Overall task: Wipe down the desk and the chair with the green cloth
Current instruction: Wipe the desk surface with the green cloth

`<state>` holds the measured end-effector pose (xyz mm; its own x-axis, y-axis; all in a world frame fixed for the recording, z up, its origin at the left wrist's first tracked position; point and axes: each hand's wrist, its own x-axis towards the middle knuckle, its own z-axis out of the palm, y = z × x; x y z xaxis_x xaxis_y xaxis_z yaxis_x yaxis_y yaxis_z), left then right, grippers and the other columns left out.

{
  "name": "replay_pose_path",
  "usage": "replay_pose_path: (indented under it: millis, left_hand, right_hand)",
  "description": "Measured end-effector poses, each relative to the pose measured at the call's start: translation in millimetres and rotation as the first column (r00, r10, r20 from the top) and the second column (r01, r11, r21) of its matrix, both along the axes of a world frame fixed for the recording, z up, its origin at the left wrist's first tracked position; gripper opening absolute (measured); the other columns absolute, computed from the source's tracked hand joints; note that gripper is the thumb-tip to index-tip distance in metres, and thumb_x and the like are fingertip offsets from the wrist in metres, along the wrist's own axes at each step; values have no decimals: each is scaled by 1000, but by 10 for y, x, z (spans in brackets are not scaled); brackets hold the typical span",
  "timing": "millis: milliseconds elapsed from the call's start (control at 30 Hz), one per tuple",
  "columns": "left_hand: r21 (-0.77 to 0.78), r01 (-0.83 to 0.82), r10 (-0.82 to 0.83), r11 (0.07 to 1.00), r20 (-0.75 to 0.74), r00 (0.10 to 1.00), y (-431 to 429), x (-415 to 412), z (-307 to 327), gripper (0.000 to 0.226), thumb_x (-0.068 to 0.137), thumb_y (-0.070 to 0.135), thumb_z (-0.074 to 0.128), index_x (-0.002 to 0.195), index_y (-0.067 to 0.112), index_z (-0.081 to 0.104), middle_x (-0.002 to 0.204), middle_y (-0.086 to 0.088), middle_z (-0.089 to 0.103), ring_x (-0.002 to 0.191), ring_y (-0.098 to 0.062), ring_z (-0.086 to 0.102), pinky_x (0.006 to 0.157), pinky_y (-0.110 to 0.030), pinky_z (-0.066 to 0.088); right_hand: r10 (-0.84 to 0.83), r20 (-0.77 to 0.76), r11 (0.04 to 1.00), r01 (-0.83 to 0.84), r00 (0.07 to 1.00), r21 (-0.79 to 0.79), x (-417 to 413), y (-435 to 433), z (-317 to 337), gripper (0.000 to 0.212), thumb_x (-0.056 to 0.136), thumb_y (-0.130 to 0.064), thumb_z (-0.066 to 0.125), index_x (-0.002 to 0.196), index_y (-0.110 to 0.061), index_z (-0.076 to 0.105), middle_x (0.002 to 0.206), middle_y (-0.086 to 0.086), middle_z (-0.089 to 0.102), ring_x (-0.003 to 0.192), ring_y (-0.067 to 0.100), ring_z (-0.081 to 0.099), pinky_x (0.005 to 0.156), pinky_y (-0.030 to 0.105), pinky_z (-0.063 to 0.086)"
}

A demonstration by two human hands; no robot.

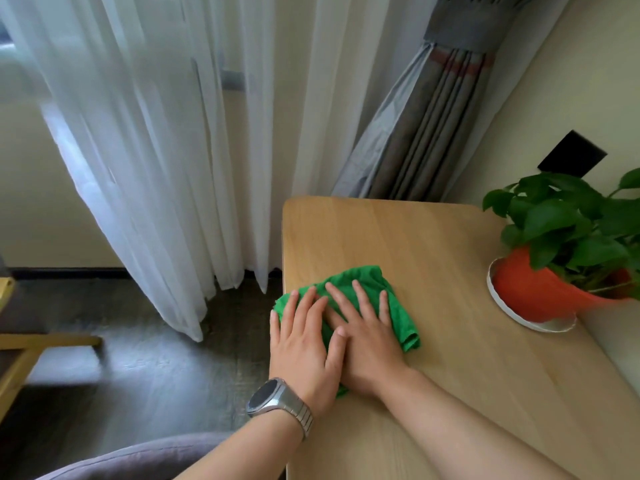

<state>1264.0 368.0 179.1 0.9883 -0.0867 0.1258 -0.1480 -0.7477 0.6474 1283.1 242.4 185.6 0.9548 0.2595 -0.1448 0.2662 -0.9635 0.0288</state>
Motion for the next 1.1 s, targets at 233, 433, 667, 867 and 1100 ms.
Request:
replay_pose_path:
  millis: [233,433,667,867,1100]
  left_hand:
    - [56,-39,40,998,-22,999,-50,103,-48,82,83,66,4,153,25,5,161,13,-11,144,-5,-25,119,-39,-15]
    - [163,6,-2,987,-27,1000,-94,153,-19,76,80,56,37,135,6,54,147,-6,47,140,-21,27,109,-45,14]
    - [300,-18,12,954,20,1000,-127,182,-144,79,70,58,45,129,8,61,142,-8,53,136,-28,43,106,-51,23]
    - [446,46,-71,894,41,997,-152,506,-14,52,68,52,46,97,12,63,102,-15,61,97,-36,54,98,-51,33]
    - [441,139,-178,887,48,983,-219,1056,-18,58,76,50,32,124,19,44,134,-1,44,134,-23,34,118,-46,11]
  right_hand:
    - [-138,50,988,135,989,69,967,91,-69,89,71,-82,2,150,-44,-6,164,-12,-6,149,31,-13,110,65,-17]
    - [-218,63,969,208,974,135,1735,165,-90,98,67,-92,5,152,-43,0,164,-12,-2,149,32,-12,108,65,-20]
    - [-210,64,971,200,976,127,2149,109,-112,101,65,-94,3,152,-43,-1,164,-11,-1,149,33,-10,109,67,-16]
    - [-206,62,973,198,976,119,2184,70,-111,101,65,-94,5,152,-44,-2,164,-11,-1,149,33,-10,109,66,-16]
    - [-277,65,956,268,959,118,2253,-330,-97,101,65,-94,10,152,-43,4,164,-12,1,149,31,-7,110,65,-14]
